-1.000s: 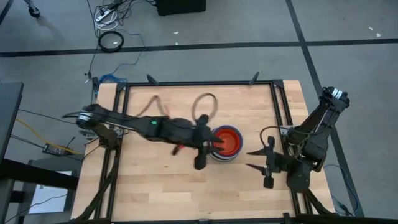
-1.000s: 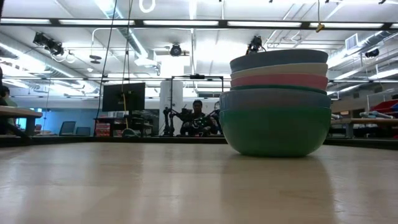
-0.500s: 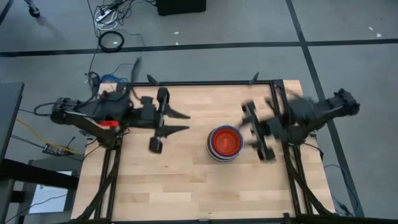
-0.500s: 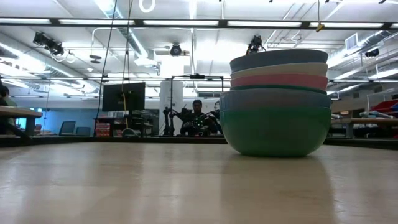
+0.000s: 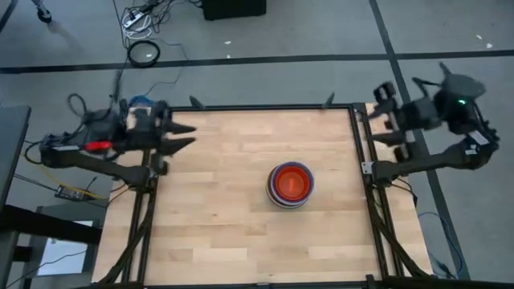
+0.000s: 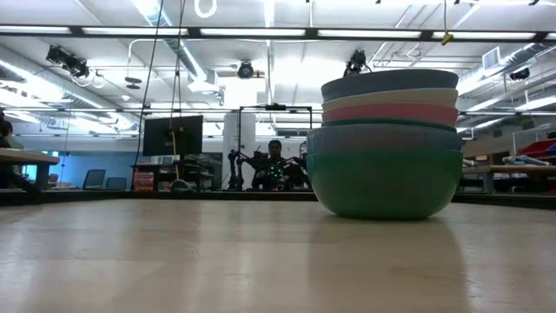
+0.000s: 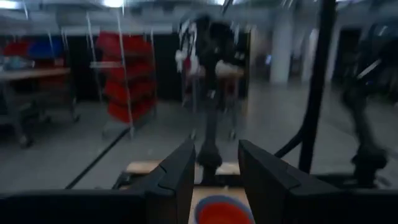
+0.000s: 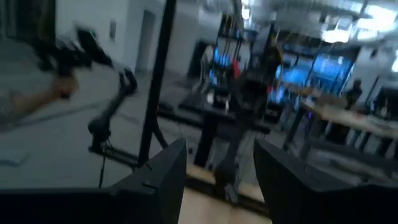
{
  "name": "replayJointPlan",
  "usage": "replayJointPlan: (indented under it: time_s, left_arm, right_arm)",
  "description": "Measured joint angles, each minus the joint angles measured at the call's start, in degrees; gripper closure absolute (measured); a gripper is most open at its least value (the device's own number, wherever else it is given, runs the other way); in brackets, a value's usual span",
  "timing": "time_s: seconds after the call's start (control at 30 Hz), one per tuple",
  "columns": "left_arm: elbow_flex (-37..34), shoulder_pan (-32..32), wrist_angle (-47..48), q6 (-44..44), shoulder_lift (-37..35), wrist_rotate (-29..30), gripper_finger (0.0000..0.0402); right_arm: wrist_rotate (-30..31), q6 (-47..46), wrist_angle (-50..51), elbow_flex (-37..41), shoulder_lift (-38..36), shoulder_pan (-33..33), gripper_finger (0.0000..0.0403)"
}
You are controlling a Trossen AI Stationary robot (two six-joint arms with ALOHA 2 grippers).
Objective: Nest bowls inside each other
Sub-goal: Return to Home Position
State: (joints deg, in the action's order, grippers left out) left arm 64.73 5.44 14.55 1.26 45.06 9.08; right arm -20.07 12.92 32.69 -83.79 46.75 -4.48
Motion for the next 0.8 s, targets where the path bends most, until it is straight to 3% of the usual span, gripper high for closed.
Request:
replayJointPlan:
  time_s: [0.13,0.27,0.5,0.8]
  left_arm:
    - [-13.79,1.02,-9.52,-1.41,-9.57,0.3,0.027]
    - [-25.46,1.44,-18.77,-2.05,-13.8,0.72,0.027]
    - [-37.42,1.84,-30.41,-4.67,-13.52,-0.22,0.027]
    - [-52.18,2.88,-47.38,-5.49,-13.72,0.75,0.027]
  right_arm:
    - [-0.03,-3.34,-5.7,11.6,-9.15,1.06,0.0227]
    - [2.59,-7.37,-14.85,26.73,-17.75,1.08,0.0227]
    - [3.61,-11.54,-29.1,49.17,-25.88,1.09,0.0227]
    - [4.89,-13.06,-36.87,64.8,-29.78,1.1,0.0227]
